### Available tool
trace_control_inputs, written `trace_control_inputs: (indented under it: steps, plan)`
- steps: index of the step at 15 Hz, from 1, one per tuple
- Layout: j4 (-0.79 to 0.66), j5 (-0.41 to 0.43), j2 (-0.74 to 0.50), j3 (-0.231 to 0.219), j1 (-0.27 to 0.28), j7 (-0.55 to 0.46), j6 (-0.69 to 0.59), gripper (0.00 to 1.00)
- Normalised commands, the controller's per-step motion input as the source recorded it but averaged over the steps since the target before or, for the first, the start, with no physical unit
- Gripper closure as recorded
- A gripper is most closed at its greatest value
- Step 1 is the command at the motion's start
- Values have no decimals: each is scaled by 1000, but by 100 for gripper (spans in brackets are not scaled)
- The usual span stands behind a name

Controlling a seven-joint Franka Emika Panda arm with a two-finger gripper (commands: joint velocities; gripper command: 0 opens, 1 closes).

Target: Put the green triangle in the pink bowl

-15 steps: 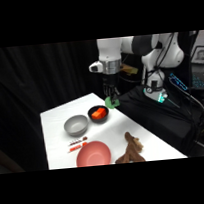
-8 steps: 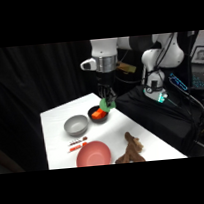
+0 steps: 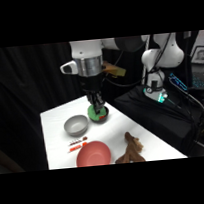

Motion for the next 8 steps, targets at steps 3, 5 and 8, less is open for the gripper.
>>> trace_control_inputs:
  steps: [3,5,8]
  plan:
    - [572,41,331,-2,82,-9,-274,93]
    - [511,35,318,-15,78,-11,-204,93]
    - [424,27,306,-31,68,-27,-101,93]
